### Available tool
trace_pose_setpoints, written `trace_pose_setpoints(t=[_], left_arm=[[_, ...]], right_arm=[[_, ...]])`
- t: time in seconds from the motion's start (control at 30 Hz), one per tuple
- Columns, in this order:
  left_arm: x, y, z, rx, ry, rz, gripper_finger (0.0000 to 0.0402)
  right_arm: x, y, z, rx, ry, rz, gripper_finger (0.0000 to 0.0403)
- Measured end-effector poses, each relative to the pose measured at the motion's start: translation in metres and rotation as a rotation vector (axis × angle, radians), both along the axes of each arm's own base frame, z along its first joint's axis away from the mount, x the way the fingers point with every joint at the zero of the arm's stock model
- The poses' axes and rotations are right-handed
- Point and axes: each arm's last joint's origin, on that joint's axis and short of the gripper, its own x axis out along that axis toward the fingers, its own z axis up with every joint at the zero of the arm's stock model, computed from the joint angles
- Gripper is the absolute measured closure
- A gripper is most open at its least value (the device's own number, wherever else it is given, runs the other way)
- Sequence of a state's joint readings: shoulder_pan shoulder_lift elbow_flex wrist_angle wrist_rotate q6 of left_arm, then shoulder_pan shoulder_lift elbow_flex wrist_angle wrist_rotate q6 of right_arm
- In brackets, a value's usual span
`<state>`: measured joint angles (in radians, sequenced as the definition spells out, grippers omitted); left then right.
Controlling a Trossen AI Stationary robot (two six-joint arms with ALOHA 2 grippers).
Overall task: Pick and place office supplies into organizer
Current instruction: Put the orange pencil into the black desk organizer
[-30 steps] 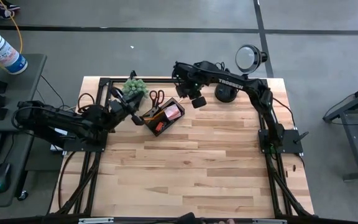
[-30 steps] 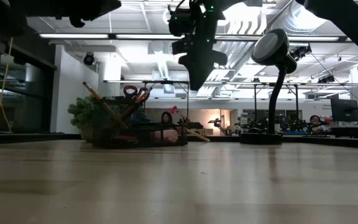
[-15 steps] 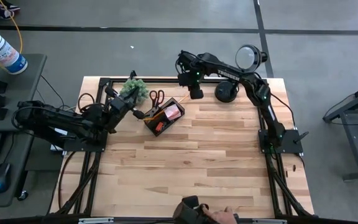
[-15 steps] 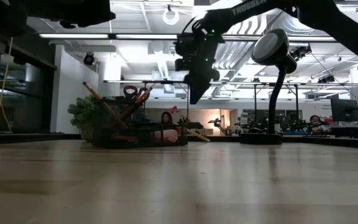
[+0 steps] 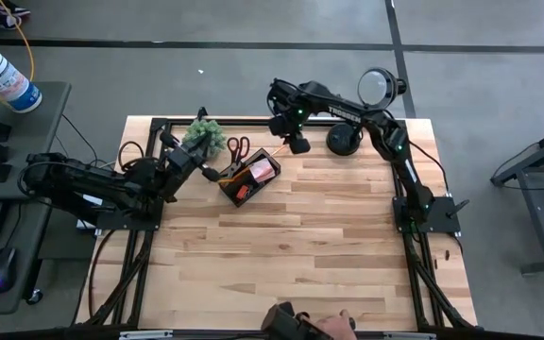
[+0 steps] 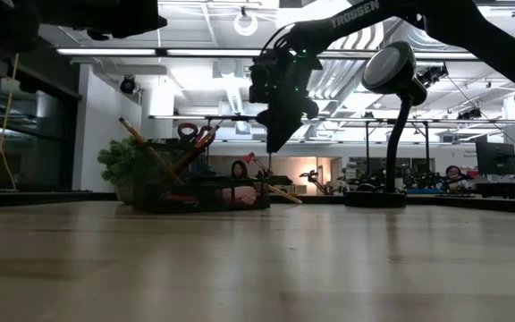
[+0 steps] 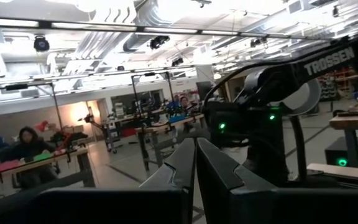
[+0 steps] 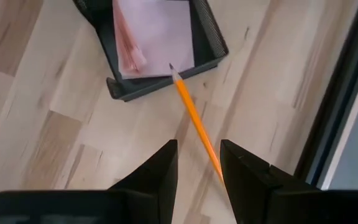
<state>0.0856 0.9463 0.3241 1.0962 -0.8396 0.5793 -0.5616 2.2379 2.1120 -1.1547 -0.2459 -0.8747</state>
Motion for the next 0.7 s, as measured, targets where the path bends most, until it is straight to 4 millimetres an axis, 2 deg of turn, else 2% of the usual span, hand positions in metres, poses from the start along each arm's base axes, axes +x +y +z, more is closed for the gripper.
trace_pose_setpoints(t=[0.27,0.53,0.7], left_arm=[[0.001,-0.001,0.0,0.011,-0.001,-0.026,0.0394],[0.001,-0.001,0.0,0.009,-0.005,-0.028,0.0394],[0.001,-0.001,0.0,0.009,-0.006,-0.028,0.0394]], right_arm=[[0.006,0.004,0.001,-0.037,-0.034,0.057,0.0282],[0.016,0.0,-0.005,-0.076,-0.091,0.083,0.0213],[0.019,-0.001,-0.025,-0.048,-0.035,0.098,0.0182]])
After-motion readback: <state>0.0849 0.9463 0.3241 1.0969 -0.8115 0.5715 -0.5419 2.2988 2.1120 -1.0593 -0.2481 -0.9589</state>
